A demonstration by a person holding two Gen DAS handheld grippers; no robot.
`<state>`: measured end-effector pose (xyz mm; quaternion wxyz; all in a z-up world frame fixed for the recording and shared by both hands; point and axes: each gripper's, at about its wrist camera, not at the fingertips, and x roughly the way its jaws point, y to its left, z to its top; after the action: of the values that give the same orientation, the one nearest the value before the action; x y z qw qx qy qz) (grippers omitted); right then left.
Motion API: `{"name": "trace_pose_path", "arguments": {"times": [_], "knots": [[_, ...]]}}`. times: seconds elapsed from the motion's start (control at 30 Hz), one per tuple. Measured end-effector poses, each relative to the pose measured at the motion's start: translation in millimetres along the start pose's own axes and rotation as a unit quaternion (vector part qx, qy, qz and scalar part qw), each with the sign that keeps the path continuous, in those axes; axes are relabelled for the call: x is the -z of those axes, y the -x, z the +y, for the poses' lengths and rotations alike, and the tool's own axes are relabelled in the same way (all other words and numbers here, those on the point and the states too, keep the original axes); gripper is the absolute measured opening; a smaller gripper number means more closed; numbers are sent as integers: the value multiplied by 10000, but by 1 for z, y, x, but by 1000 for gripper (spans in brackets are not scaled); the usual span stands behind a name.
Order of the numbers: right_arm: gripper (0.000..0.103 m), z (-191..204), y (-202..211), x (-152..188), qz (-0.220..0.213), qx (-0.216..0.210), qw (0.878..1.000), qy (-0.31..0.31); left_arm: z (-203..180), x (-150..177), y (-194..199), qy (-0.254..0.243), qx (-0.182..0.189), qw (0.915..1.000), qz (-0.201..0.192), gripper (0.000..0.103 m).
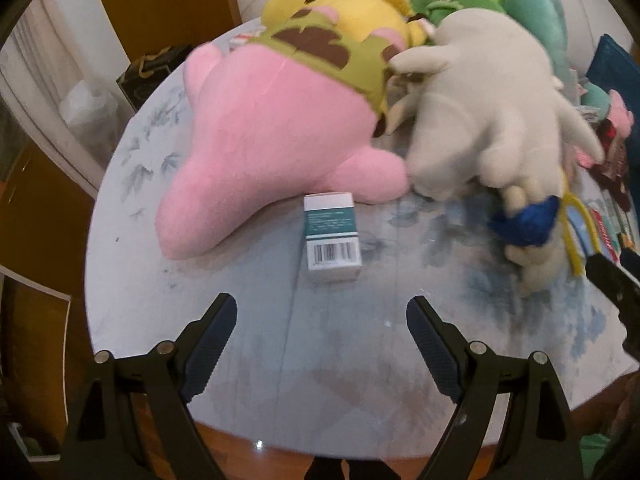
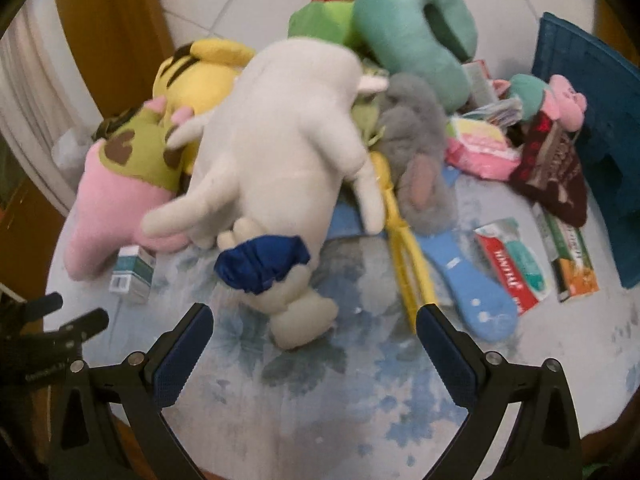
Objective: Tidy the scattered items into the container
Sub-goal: 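Grasp the white medicine box with the left gripper while the right grasps the plush with blue hat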
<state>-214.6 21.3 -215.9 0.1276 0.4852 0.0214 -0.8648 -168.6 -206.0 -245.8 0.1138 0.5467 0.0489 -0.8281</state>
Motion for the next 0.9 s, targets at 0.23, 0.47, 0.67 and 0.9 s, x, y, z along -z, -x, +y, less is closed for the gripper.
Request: {"name": "trace_pose_path", "arguments": {"times": [0.23,0.47,0.67,0.9], "knots": [[103,6,-41,11,119,-1,9999,-49,-6,-10,-40,56,23,10000,-15,87],[103,17,-60,15,-3,126,9998,166,-8,-13,-62,58,72,10000,-17,87],[103,22,-72,19,-181,281,9991,250,-11,-11,-69,91,110,9996,-243,85],[67,21,-92,25,-58,409,9990,192,-17,-8,-63,9,312,9988,-380,38]]}}
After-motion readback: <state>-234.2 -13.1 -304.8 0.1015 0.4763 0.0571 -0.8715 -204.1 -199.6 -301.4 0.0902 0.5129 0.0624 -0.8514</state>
